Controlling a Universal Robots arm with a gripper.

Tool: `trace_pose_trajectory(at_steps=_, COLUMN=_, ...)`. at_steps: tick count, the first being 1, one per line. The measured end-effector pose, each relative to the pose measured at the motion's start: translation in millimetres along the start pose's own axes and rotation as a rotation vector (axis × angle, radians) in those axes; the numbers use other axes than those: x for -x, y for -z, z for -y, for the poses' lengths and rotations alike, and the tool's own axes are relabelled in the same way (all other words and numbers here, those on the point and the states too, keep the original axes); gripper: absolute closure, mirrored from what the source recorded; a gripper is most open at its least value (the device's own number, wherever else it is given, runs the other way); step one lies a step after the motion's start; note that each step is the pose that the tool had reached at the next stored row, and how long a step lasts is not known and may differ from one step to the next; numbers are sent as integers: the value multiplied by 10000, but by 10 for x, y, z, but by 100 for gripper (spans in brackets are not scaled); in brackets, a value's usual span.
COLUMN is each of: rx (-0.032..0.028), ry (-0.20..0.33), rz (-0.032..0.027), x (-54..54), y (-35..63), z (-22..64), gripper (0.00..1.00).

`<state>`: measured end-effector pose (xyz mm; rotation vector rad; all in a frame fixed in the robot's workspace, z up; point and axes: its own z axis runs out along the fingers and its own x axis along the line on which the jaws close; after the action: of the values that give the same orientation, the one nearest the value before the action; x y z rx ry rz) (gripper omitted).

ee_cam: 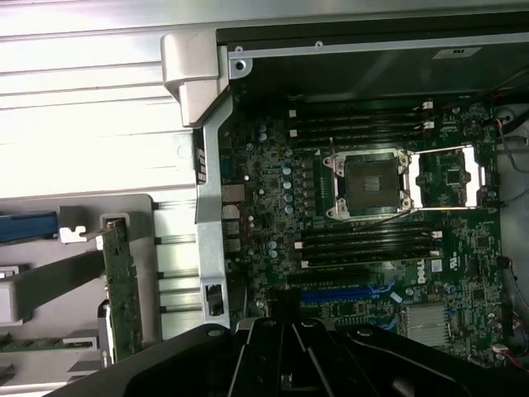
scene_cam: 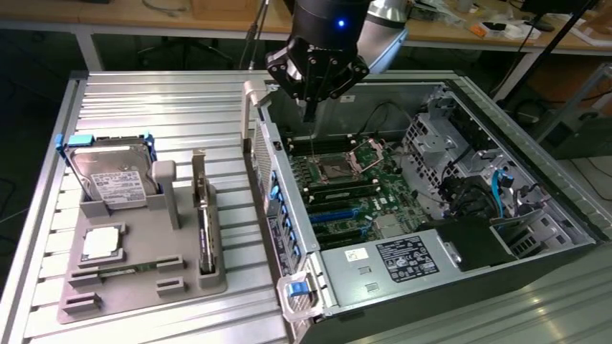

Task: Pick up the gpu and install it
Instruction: 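Reach for the gpu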

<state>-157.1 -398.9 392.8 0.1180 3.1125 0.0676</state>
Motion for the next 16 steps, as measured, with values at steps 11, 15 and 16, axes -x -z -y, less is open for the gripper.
trace_pose_trajectory(at_steps=11, rx=0, ry=0, rz=0, x=-53, y=1, z=4, gripper=89)
trace_pose_trajectory(at_steps=15, rx=0, ry=0, rz=0, x=-71, y=1, z=5, gripper=89)
trace_pose_trajectory(at_steps=16, rx=0, ry=0, rz=0, x=-76, y=1, z=6, gripper=89)
